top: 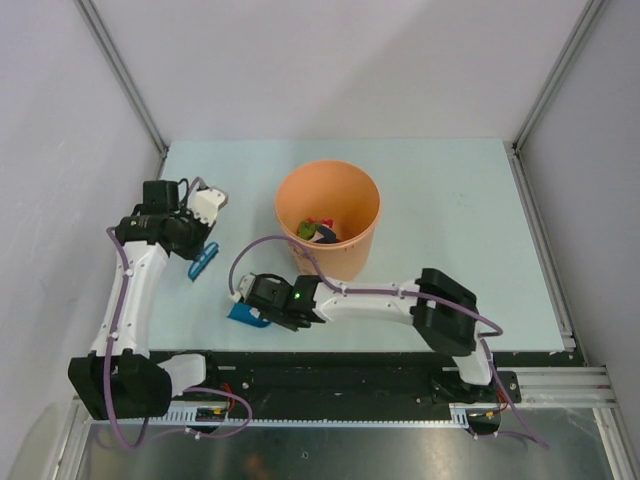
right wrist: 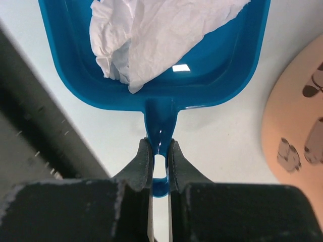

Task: Sweep away the paper scraps from the table

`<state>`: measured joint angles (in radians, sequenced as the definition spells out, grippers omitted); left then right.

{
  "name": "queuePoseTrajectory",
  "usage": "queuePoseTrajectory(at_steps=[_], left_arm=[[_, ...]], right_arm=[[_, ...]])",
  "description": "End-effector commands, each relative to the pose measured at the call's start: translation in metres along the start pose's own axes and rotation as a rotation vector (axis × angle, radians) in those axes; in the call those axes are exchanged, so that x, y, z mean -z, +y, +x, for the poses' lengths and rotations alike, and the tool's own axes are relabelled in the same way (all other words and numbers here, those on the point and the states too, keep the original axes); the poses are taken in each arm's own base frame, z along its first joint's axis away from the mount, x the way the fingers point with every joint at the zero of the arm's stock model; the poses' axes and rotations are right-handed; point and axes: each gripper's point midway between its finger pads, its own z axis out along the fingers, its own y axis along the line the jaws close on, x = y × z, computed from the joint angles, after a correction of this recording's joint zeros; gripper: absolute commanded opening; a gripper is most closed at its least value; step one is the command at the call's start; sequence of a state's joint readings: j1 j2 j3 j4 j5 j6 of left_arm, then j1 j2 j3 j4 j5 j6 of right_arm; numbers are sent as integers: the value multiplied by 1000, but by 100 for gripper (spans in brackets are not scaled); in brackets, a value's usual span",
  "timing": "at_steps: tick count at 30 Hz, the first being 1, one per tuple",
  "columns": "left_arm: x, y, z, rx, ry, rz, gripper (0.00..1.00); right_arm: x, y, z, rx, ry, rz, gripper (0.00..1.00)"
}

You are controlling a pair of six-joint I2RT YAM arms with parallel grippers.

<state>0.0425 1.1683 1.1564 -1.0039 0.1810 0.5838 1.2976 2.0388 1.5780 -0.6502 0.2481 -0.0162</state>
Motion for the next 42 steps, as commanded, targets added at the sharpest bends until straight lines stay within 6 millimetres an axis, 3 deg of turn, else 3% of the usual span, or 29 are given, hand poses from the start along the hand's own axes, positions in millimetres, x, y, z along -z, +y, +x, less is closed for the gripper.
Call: queuePoseTrajectory(at_steps=[1, 6, 9, 12, 15, 17, 18, 19, 22, 25, 26, 28, 29, 30, 32, 38, 40, 42], left_arm=[[12, 33, -6, -1, -23, -135, 0], [-1, 28, -1, 6, -9, -102, 0], [-6, 24, 2, 8, -3, -79, 0], [-10, 20, 2, 13, -7, -58, 0], [-11, 17, 1, 14, -13, -43, 0], [-12, 16, 1, 18, -16, -36, 0], [-12, 15, 2, 14, -16, -34, 0], [-11, 15, 3, 15, -17, -35, 0], [-12, 13, 4, 8, -18, -31, 0], [-13, 11, 5, 7, -18, -23, 0], [-14, 10, 6, 6, -18, -18, 0], [-14, 9, 5, 10, -21, -8, 0], [-15, 8, 5, 11, -23, -3, 0], [-15, 6, 4, 10, -28, 3, 0], [-16, 6, 4, 12, -28, 6, 0], [-16, 5, 4, 6, -31, 13, 0], [-15, 4, 5, 5, -33, 14, 0], [-15, 4, 5, 3, -34, 11, 0]], right_arm=[[72, 3, -20, 85, -111, -45, 0], [119, 5, -17, 146, -110, -71, 0], [151, -14, -18, 110, -87, -35, 0], [181, -38, -34, 72, -132, 22, 0], [209, -74, -48, 25, -193, 126, 0], [227, -119, -52, -39, -210, 288, 0], [232, -137, -48, -58, -200, 365, 0], [244, -169, -42, -75, -176, 529, 0], [269, -214, -26, -18, -89, 789, 0], [285, -243, -11, 106, 32, 993, 0], [287, -249, -16, 94, 7, 1036, 0], [292, -258, -2, 280, 139, 1093, 0], [301, -263, -15, 258, 71, 1145, 0], [292, -260, 2, 349, 120, 1153, 0], [308, -263, -9, 477, 118, 1205, 0], [329, -265, -16, 718, 83, 1248, 0], [317, -261, -13, 850, 101, 1237, 0], [323, -265, -14, 880, 109, 1273, 0]])
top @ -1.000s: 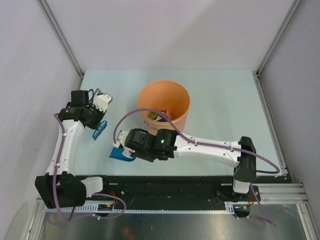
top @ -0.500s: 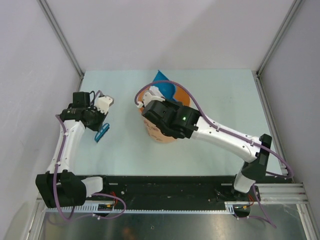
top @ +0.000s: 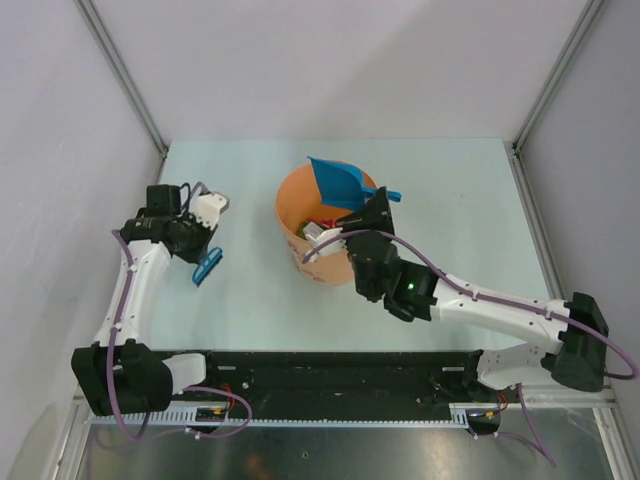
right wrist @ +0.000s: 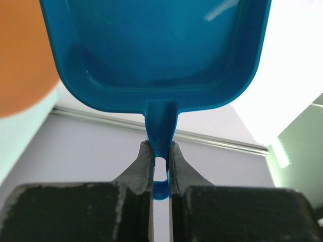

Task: Sweep away the paper scraps from the table

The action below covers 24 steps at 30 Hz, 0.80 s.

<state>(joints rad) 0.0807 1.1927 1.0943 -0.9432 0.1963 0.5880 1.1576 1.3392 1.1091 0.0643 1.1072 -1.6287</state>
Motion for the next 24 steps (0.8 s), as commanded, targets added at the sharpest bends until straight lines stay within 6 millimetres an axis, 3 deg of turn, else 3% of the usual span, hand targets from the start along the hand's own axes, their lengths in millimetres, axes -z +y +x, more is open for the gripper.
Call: queuePoseTrajectory(at_steps=[1, 4, 5, 9, 10, 11, 12, 14, 15, 16, 17, 18, 19, 21, 22, 24], left_arm=[[4, -2, -8, -30, -56, 6, 0], [5, -2, -6, -35, -54, -1, 0], [6, -1, -7, -36, -55, -8, 0], [12, 3, -13, -28, -77, -27, 0], [13, 4, -17, -27, -87, -30, 0], [15, 5, -21, -14, -102, -37, 0], [16, 5, -25, -8, -116, -35, 0], [22, 7, -36, 17, -158, -46, 0], [24, 8, -39, 22, -170, -48, 0], [29, 11, -45, 28, -191, -62, 0], [32, 14, -50, 43, -209, -76, 0], [35, 16, -52, 48, -220, -90, 0], [38, 22, -54, 55, -225, -118, 0], [45, 32, -61, 64, -249, -168, 0], [49, 39, -61, 69, -244, -209, 0], [54, 50, -62, 74, -246, -265, 0]], right_arm=[[1, -43, 14, 91, -17, 148, 0], [3, -59, 21, -36, 12, 221, 0], [11, -78, 26, -177, 5, 303, 0], [38, -113, 9, -581, -120, 324, 0], [43, -109, -10, -769, -198, 270, 0], [43, -93, -27, -687, -234, 165, 0], [48, -100, -42, -734, -311, 125, 0], [58, -77, -71, -843, -396, -43, 0], [67, -86, -93, -920, -490, -120, 0], [74, -59, -104, -858, -508, -269, 0], [80, -43, -122, -971, -528, -413, 0], [103, -33, -151, -961, -669, -598, 0], [114, -15, -169, -931, -689, -717, 0], [142, 6, -196, -939, -749, -905, 0], [148, 29, -209, -897, -729, -979, 0], [162, 53, -224, -869, -716, -1104, 0]])
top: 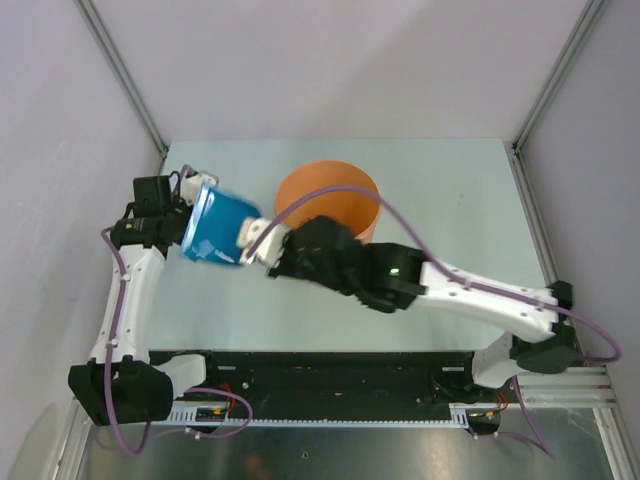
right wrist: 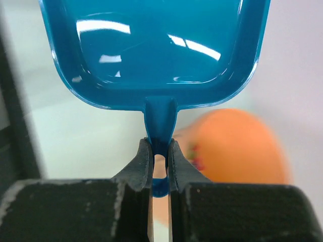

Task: Sweep away the paper scraps from the table

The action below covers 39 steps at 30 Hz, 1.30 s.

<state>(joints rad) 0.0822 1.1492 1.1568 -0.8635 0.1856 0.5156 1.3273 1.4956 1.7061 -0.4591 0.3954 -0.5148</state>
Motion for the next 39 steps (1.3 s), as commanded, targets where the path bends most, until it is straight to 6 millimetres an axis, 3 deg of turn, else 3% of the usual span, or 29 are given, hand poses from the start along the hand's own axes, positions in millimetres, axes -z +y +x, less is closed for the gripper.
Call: queuePoseTrajectory(at_steps=[1, 5, 8, 12, 15, 16, 21, 22, 23, 26, 31, 33, 34, 36, 37, 39], left_arm=[[25, 42, -26, 30, -81, -218, 0], [31, 73, -25, 35, -64, -381, 0], [29, 76, -25, 30, -65, -389, 0], [25, 71, -26, 36, -73, -365, 0], [24, 69, -24, 36, -72, -354, 0], [23, 68, -23, 31, -71, -352, 0], [22, 68, -18, 22, -59, -354, 0], [22, 67, -18, 21, -57, -351, 0], [22, 67, -18, 21, -60, -350, 0], [19, 66, -18, 30, -59, -342, 0], [18, 64, -21, 35, -67, -328, 0], [18, 63, -21, 29, -70, -322, 0], [17, 62, -20, 26, -66, -318, 0], [15, 58, -21, 6, -76, -293, 0], [15, 55, -19, -2, -77, -283, 0], [12, 47, -21, -33, -90, -244, 0]], right_arm=[[-3, 136, 69, -197, 295, -500, 0], [-7, 189, 104, -229, 448, -696, 0], [-12, 209, 118, -259, 508, -764, 0], [-52, 219, 153, -335, 641, -711, 0], [-79, 220, 183, -380, 742, -634, 0], [-89, 219, 181, -388, 737, -612, 0], [-137, 202, 212, -486, 801, -409, 0], [-149, 204, 215, -507, 787, -395, 0], [-161, 190, 219, -513, 772, -314, 0], [-189, 180, 207, -606, 694, -233, 0], [-218, 157, 214, -695, 652, -125, 0], [-222, 156, 220, -709, 667, -128, 7], [-223, 152, 223, -708, 669, -119, 21], [-222, 149, 215, -686, 653, -133, 40], [-219, 151, 208, -646, 637, -154, 58], [-213, 146, 188, -614, 591, -162, 72]])
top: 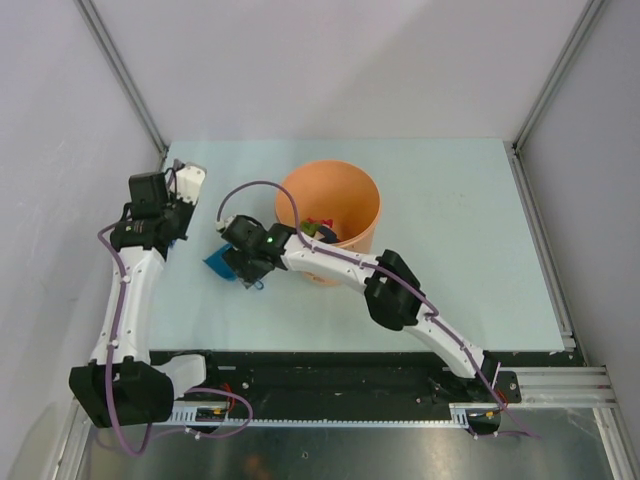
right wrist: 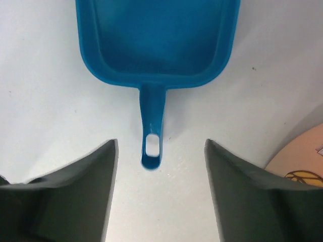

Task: Sweep away the paper scraps from the table

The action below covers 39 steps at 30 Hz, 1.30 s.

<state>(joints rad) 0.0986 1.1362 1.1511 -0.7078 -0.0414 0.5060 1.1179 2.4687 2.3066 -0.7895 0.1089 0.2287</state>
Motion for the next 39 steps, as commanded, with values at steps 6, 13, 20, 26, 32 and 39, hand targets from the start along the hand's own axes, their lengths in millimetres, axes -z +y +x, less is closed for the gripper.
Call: queuePoseTrajectory(at_steps=[6, 13, 20, 26, 32, 39], left_arm=[[4, -22, -13, -86, -82, 75, 0], [1, -56, -23, -149, -103, 154, 0], [-20, -66, -17, -151, 15, 37, 0], [-36, -85, -17, -284, 6, -124, 0], [-62, -109, 4, -435, 20, -190, 0], [-71, -140, 22, -502, 37, -118, 2]], right_arm=[[99, 63, -49, 221, -244, -101, 100], [202, 104, 5, 437, -291, -381, 100], [277, 74, 72, 447, -270, -487, 100], [300, 32, 84, 379, -298, -350, 100], [318, -4, 76, 295, -361, -240, 100], [322, -15, 72, 246, -376, -231, 100]])
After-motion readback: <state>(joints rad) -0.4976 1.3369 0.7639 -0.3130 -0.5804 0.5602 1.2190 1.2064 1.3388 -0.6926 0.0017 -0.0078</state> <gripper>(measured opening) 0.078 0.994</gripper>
